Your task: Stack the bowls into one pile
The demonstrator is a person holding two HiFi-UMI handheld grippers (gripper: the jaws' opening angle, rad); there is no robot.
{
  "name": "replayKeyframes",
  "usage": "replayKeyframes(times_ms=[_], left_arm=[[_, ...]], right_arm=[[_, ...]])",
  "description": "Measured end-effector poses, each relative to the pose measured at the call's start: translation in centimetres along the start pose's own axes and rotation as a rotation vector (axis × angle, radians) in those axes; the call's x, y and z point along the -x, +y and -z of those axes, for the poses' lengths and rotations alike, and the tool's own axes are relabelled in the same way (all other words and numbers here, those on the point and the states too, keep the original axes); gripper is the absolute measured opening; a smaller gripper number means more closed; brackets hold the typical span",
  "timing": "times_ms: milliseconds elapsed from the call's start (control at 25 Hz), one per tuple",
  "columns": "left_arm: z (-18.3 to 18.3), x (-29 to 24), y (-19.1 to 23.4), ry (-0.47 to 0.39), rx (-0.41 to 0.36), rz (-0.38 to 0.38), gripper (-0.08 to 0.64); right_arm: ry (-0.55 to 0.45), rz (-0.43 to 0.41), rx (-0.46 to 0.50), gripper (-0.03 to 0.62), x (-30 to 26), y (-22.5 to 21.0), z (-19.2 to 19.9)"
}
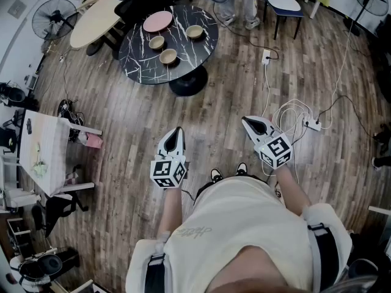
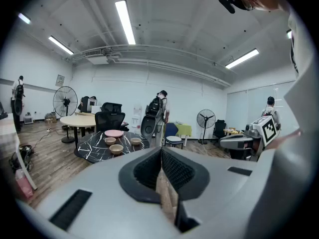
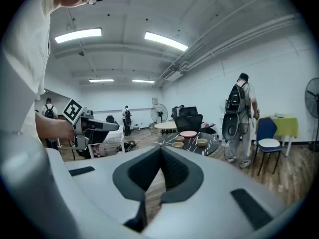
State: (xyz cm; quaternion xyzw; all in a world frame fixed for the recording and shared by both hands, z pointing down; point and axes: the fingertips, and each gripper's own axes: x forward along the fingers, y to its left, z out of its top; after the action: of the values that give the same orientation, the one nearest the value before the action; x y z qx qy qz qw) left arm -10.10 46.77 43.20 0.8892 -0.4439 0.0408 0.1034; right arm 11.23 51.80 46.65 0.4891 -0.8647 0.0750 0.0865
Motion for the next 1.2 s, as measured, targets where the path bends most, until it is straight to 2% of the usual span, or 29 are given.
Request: replayKeyframes(times_ms=[280,400,560,760,800,880,960,1040,1200], left_arm=[[0.0,0.3,-1.5,0.008,-0.011,0.046,0.021],[-0.1,0.9,-1.3,0.002,-0.032,0.034,0.021],[-0.8,0.0,-3.0,-0.001,-0.059,0.081,0.021],[-1.8,0.0,-2.0,-0.023,-0.083,0.088,0.021],[-1.7,0.1,-1.9,-0.024,-0.085,0.088,0.023],[-1.4,0.5,-1.5,-0.026,-0.092,0.089,0.025],[-0.9,0.8,-1.0,-0.024,-0.094,0.091,0.042],[-0.7,0.8,-0.6,-0.024,-0.083,0.101,0.172],[-1.1,0.9,-0.1,-0.034,-0.085,0.114,0.172]], right_arm=[[-0.002,0.026,0.016,0.005,1.1,0.9,-0.2],[-0.005,0.014,0.014,0.005,0.5,1.6,-0.1],[-0.043,0.063,0.021,0.005,2.3,0.7,-0.9],[-0.047,0.09,0.058,0.002,2.0,0.9,-2.0],[-0.042,0.088,0.054,0.021,1.8,1.0,-1.8],[-0.035,0.101,0.035,0.122,1.7,1.0,-1.5],[-0.036,0.121,0.023,0.171,1.6,1.0,-1.3],[-0.038,0.132,0.019,0.192,1.4,1.0,-1.4],[-0.042,0.138,0.015,0.198,1.2,1.6,-1.6]])
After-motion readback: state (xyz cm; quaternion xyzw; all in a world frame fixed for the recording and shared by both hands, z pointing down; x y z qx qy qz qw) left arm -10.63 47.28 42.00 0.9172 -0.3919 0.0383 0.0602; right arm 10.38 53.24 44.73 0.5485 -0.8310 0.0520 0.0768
